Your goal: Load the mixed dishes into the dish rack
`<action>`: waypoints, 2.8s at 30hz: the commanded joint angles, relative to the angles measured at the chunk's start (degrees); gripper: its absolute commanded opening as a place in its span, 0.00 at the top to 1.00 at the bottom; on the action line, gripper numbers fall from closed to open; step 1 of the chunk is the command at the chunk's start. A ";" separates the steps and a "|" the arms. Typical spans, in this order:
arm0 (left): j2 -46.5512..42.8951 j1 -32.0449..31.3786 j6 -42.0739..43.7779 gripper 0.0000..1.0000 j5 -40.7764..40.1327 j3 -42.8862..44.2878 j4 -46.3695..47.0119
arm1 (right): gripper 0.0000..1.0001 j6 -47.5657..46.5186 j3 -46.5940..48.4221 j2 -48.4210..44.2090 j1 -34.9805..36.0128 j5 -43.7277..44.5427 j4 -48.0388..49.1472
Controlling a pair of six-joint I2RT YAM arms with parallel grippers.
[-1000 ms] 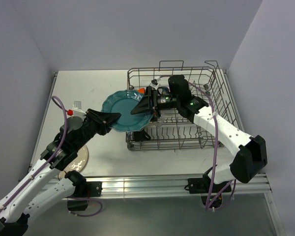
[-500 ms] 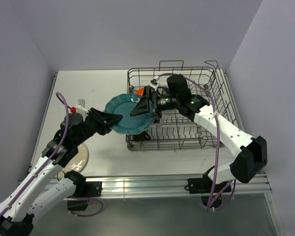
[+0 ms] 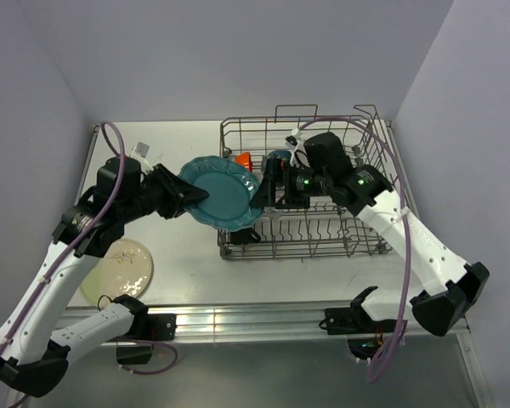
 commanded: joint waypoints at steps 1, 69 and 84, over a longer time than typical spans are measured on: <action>1.86 0.56 3.80 1.00 1.83 8.83 1.47 | 0.00 -8.86 1.75 -3.55 -0.18 14.25 -11.03; 14.00 -1.02 3.20 0.93 13.52 12.88 1.18 | 1.00 -37.09 22.32 19.48 42.97 71.22 -5.24; 5.48 4.86 4.86 0.01 -2.25 18.58 0.94 | 1.00 -35.33 15.73 11.31 43.06 75.08 -4.45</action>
